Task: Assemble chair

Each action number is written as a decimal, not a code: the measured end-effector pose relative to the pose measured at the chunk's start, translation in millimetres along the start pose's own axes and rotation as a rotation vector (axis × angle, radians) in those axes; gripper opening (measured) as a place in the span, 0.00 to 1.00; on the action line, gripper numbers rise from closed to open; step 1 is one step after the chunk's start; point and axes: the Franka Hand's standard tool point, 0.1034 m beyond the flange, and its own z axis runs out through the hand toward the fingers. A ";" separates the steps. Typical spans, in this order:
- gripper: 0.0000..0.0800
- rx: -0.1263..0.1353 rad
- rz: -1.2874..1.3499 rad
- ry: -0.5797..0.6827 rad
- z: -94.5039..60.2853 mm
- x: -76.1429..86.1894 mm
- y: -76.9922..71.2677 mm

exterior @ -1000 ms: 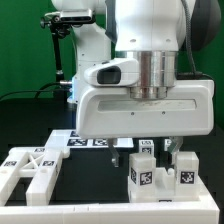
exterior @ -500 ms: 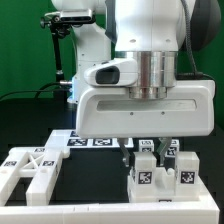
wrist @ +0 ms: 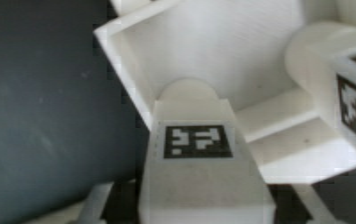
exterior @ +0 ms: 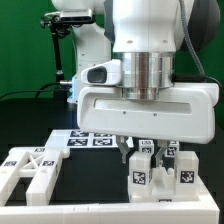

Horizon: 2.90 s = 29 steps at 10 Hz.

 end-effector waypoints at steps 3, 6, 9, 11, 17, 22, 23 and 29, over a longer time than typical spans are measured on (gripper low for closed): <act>0.36 -0.016 0.379 -0.016 0.2 -1.5 -0.7; 0.36 -0.029 0.542 -0.037 0.3 0.7 -1.0; 0.76 -0.029 0.493 -0.038 0.9 0.3 -1.0; 0.80 -0.029 0.310 -0.035 1.7 -1.7 -2.6; 0.81 -0.021 -0.231 -0.035 1.4 1.5 -0.3; 0.81 -0.021 -0.601 -0.033 1.1 1.9 -1.5; 0.81 -0.027 -0.704 -0.031 0.7 2.9 -1.3; 0.49 -0.049 -0.943 -0.032 0.8 4.5 0.6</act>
Offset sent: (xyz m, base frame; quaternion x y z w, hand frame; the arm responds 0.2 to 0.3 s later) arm 0.0040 0.0010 -0.0047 -0.0843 -0.0312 0.2385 0.9670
